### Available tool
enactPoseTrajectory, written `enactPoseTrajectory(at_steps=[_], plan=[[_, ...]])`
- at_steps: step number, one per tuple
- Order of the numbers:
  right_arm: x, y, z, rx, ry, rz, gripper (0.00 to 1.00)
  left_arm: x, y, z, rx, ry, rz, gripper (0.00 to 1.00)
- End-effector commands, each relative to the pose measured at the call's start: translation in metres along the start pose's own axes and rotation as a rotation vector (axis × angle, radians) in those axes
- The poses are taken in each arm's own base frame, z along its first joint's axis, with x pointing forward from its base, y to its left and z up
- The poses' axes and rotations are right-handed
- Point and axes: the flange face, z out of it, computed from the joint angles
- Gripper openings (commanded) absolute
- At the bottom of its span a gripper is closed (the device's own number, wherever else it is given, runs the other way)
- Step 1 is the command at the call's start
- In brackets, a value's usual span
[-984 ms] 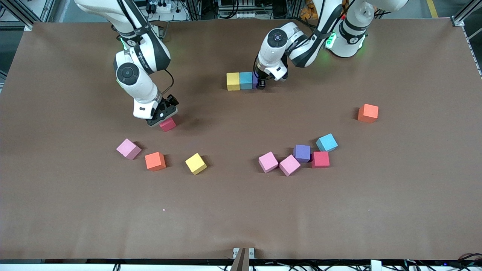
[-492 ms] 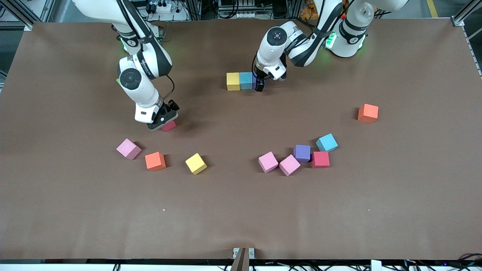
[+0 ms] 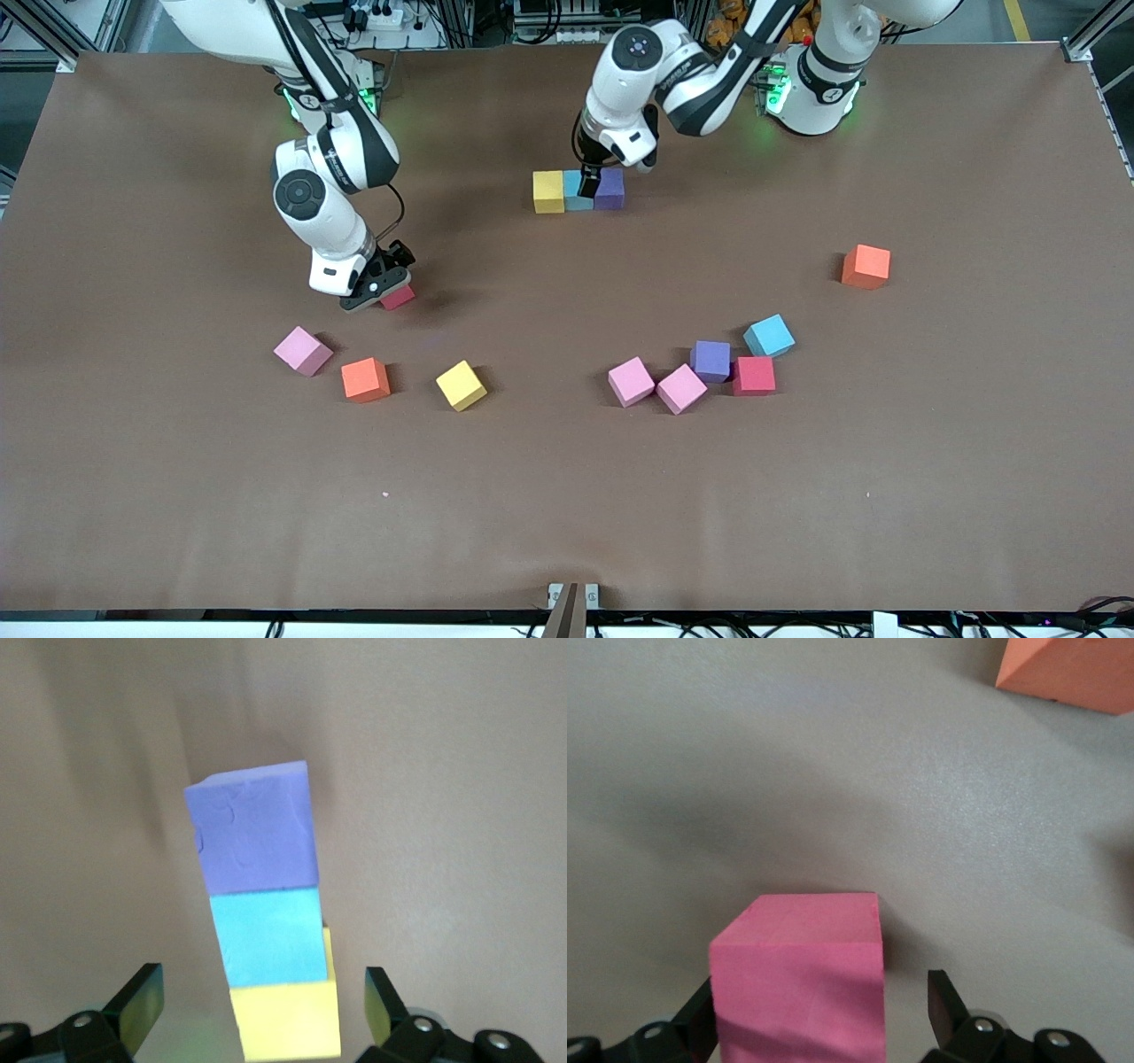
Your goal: Form number 2 with 11 blocks
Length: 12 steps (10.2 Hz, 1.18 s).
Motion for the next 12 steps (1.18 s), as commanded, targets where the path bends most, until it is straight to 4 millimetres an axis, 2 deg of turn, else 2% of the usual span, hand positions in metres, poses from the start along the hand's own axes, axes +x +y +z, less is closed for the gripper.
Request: enactPoseTrajectory(at_steps=[1,3,4,6,8,10,12], plan=[[0.0,0.004,0.002,0.007,0.005,0.024,0.19,-0.003,0.032,-0.041,0.0,0.027,0.087,1.0],[0.008,0.0,-0.01,0.008,0.022,0.054,0.16,-0.003,0.067,-0.069,0.033,0.036,0.288,1.0],[0.017,-0.011,-0.02,0.012,0.026,0.091,0.17,0.004,0.077,-0.072,0.032,0.035,0.399,1.0],[0.043,-0.044,-0.04,0.022,-0.008,0.139,0.18,0.028,0.112,-0.083,0.012,0.03,0.621,1.0],[0.064,-0.095,-0.061,0.023,-0.012,0.238,0.19,0.054,0.157,-0.096,-0.017,0.02,0.755,1.0],[0.079,-0.151,-0.073,0.025,0.003,0.313,0.19,0.054,0.201,-0.085,-0.016,-0.026,0.795,1.0],[0.092,-0.208,-0.084,0.059,-0.007,0.42,0.19,0.062,0.261,-0.075,-0.019,-0.014,0.773,1.0]])
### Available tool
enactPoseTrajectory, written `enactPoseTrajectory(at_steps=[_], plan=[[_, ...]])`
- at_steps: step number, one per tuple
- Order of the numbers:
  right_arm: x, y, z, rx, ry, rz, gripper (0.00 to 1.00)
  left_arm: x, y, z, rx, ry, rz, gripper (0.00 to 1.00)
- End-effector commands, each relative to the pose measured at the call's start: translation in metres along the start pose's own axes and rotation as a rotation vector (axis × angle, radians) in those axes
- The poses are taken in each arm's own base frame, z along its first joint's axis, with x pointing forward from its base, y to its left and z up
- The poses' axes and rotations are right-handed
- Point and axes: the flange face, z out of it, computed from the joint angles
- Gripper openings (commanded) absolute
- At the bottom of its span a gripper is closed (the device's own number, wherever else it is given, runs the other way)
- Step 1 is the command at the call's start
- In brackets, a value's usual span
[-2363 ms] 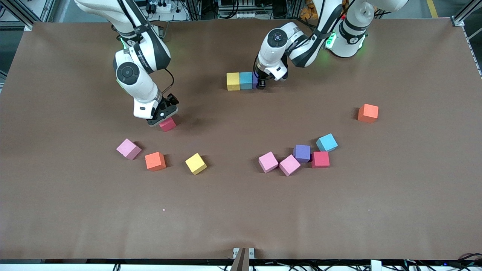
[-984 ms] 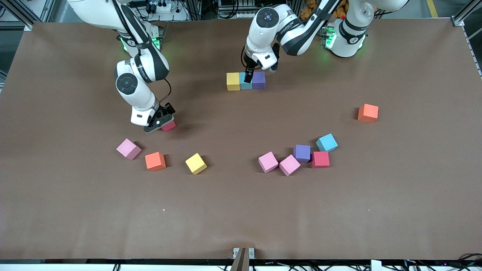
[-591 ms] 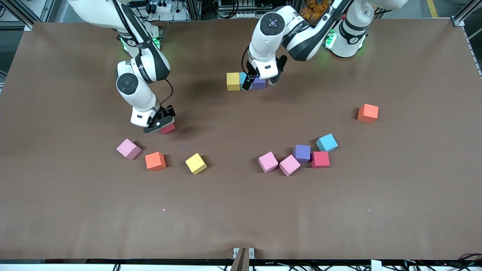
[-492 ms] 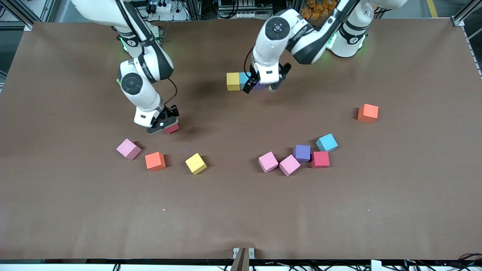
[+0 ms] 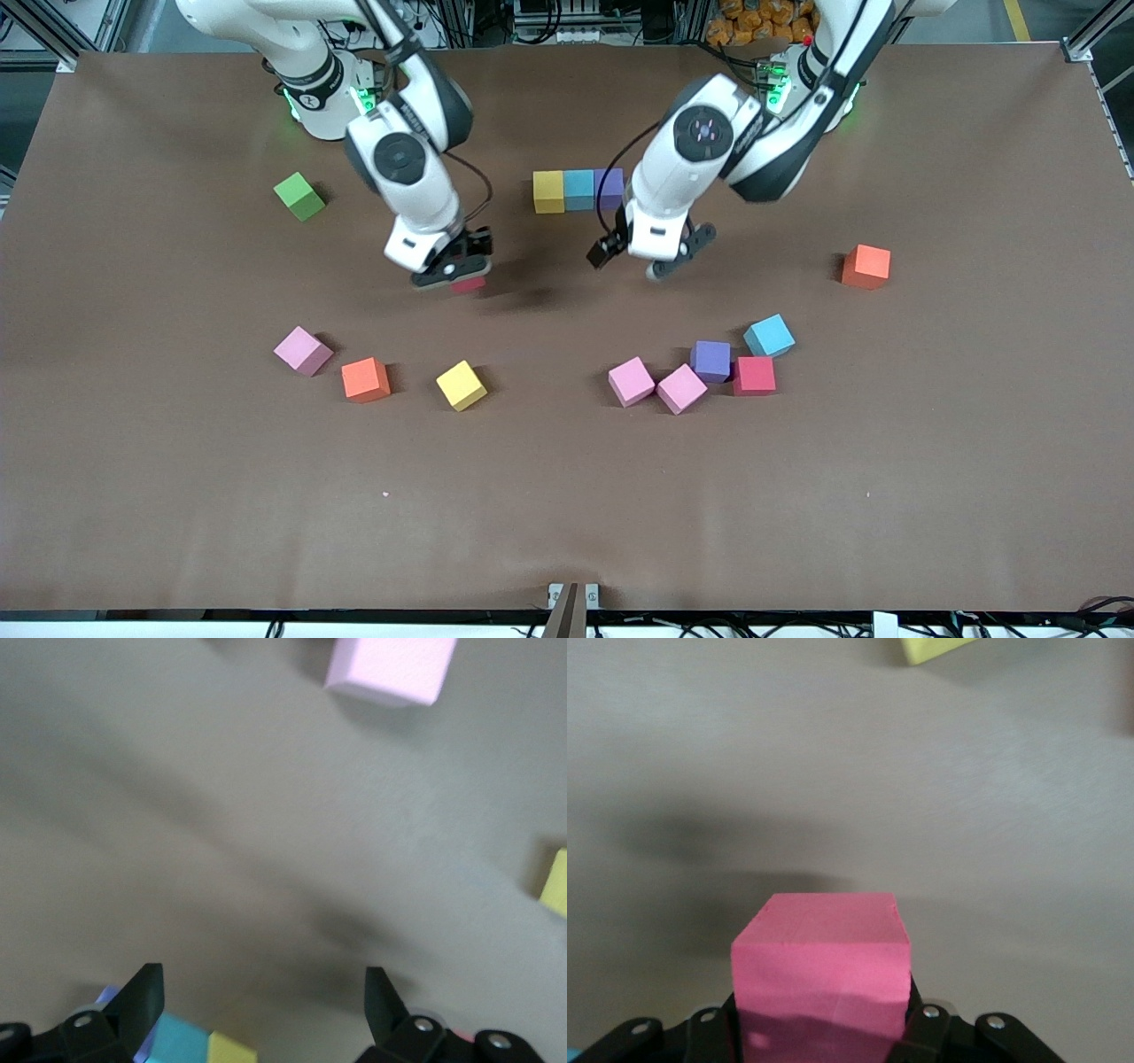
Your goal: Form number 2 with 11 blocks
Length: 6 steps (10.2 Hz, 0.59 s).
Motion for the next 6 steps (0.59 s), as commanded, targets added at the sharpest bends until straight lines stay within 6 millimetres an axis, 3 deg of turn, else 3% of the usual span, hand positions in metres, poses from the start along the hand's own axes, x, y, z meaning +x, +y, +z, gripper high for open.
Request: enactPoseTrajectory(at_steps=[1,3,6], plan=[[-0.003,-0.056,-0.001,0.046,-0.03,0.124,0.19,0.049,0.045,0.018,0.036,-0.01,-0.016,1.0],[-0.008,-0.091,0.005,0.055,-0.032,0.178,0.19,0.072,0.056,0.034,0.086,0.043,0.022,1.0],[-0.02,-0.143,0.02,0.058,-0.027,0.243,0.19,0.114,0.068,0.029,0.086,0.064,-0.02,1.0]])
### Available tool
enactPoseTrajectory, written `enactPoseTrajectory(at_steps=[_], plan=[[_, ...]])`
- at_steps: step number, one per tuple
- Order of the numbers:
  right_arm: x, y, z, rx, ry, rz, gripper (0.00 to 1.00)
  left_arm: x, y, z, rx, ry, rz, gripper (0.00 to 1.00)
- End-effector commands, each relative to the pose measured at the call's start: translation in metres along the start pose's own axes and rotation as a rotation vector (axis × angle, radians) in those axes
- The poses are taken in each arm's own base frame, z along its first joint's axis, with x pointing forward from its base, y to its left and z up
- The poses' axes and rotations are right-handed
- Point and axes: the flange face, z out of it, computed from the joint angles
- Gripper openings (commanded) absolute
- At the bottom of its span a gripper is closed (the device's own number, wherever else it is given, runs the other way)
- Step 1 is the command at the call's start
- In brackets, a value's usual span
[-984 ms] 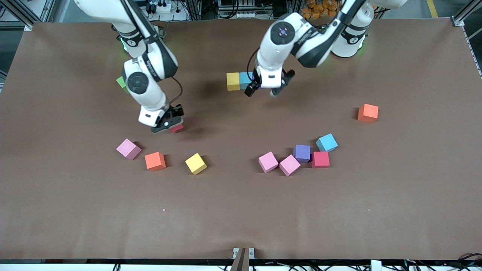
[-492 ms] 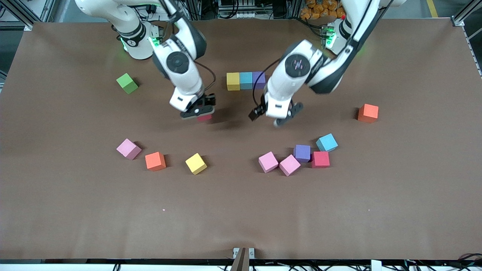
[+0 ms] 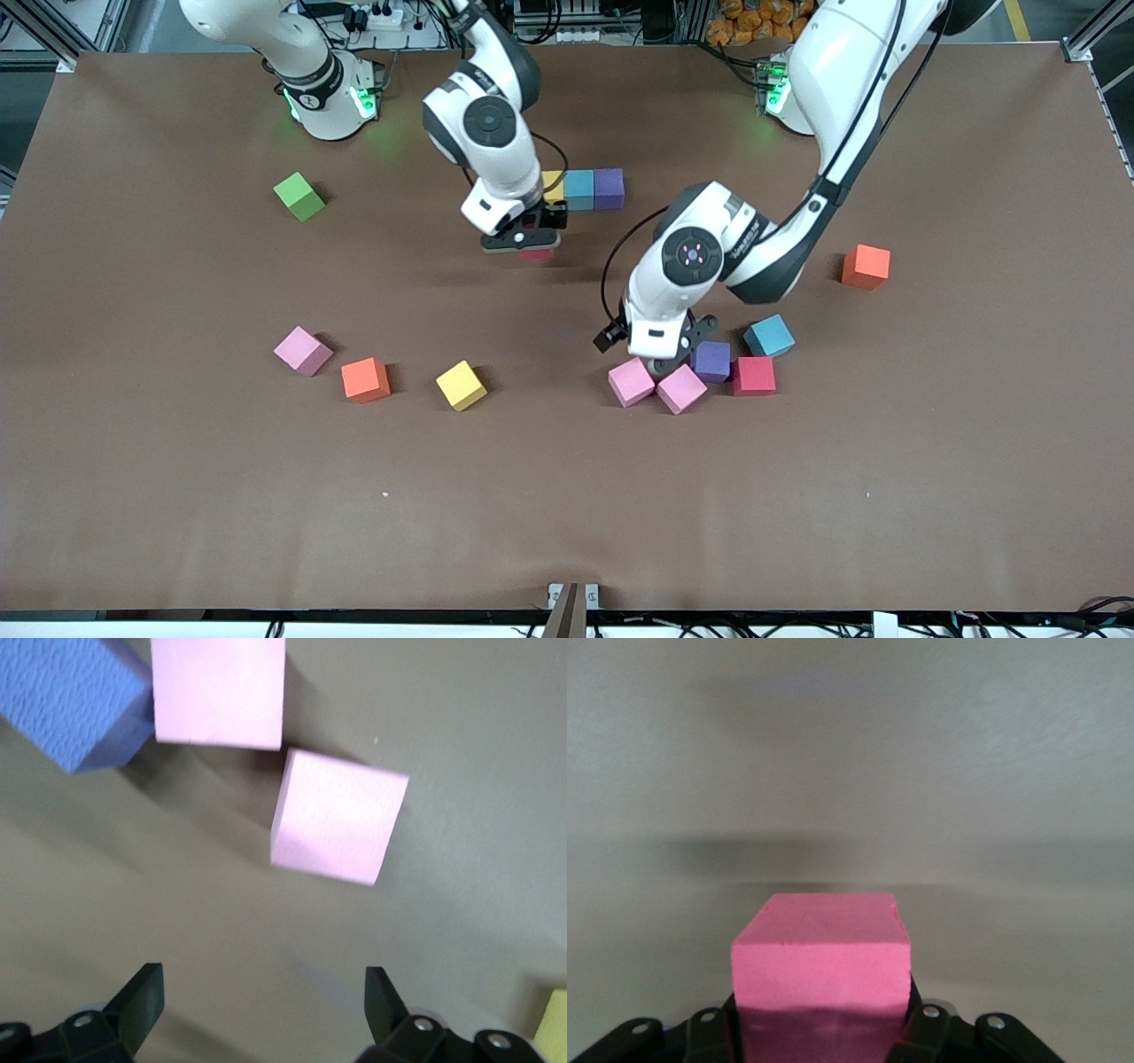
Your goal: Form number 2 with 11 blocks
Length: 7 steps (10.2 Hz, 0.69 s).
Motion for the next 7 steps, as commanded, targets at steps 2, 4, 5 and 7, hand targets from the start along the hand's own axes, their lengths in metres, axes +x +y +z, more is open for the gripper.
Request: enactPoseTrajectory(at_steps=[2,4,5,7], plan=[[-0.019,-0.053,0.027,0.002,-0.006,0.097,0.19,0.036,0.017,-0.008,-0.011,0.035,-0.02,1.0],[-0.029,-0.077,0.039,0.003,-0.004,0.129,0.19,0.049,0.026,0.004,-0.022,0.033,-0.039,1.0],[-0.031,-0.09,0.045,0.008,-0.001,0.139,0.21,0.043,0.031,0.015,-0.011,0.048,-0.03,1.0],[-0.034,-0.108,0.059,0.007,0.003,0.12,0.22,0.054,0.033,0.013,-0.013,0.075,-0.04,1.0]])
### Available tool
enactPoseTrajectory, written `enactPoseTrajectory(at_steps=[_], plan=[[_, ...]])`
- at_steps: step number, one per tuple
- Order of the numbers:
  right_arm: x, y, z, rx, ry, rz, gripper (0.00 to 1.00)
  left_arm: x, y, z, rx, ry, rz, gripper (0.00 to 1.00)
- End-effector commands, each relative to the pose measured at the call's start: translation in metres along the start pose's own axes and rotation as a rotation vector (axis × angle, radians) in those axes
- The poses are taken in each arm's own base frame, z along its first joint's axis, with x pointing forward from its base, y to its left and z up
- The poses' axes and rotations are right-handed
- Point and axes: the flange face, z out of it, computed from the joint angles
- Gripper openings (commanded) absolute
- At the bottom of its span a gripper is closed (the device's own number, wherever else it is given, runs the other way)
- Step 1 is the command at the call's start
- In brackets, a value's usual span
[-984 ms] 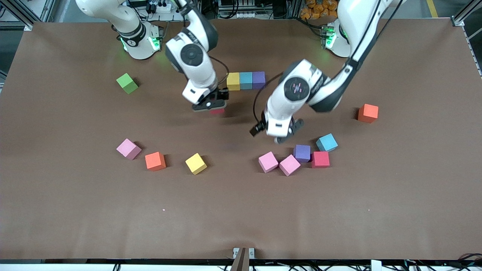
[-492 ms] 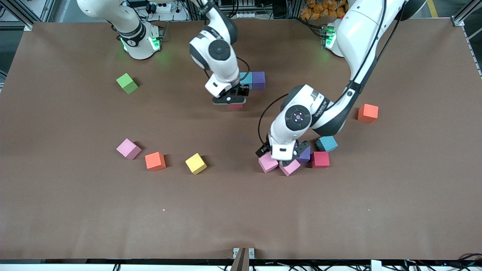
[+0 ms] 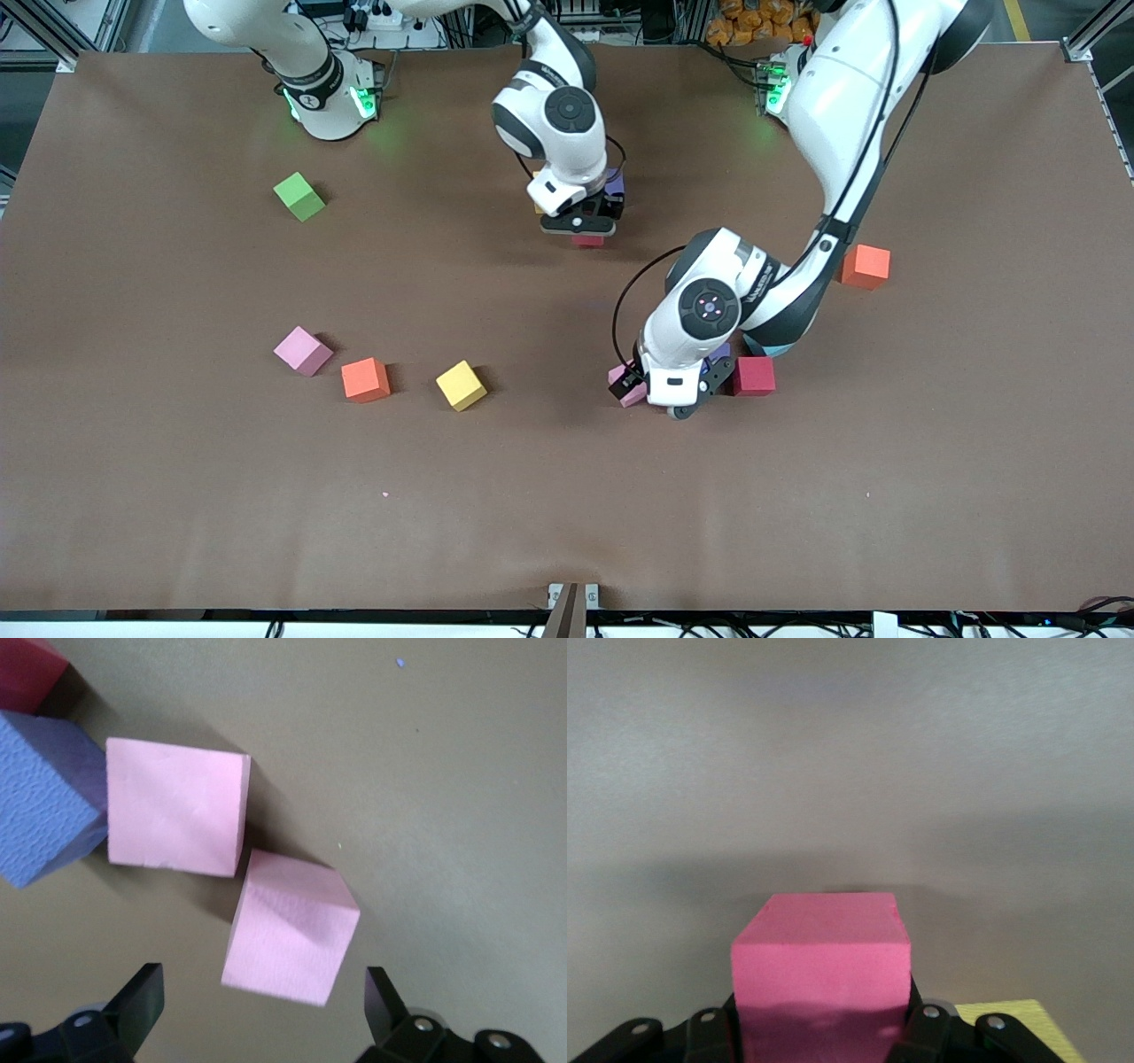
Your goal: Form number 2 with 11 blocks
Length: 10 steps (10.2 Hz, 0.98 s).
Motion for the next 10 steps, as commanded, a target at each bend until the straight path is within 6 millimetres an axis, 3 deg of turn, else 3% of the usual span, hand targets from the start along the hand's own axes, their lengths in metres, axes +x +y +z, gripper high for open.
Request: enactPoseTrajectory(at_steps=[1,4,6,10], plan=[[-0.008,-0.025,0.021,-0.004,0.002,-0.014,0.22,0.005,0.013,-0.003,-0.006,0.027,0.012,1.0],[-0.031,-0.034,0.032,-0.015,-0.002,-0.05,0.22,0.011,0.016,0.005,-0.008,0.026,0.007,1.0],[-0.042,-0.036,0.04,-0.021,-0.006,-0.062,0.22,0.005,0.019,0.022,0.0,0.019,0.013,1.0],[-0.049,-0.036,0.051,-0.04,0.003,-0.088,0.22,0.006,0.018,0.033,0.012,0.018,0.013,1.0]])
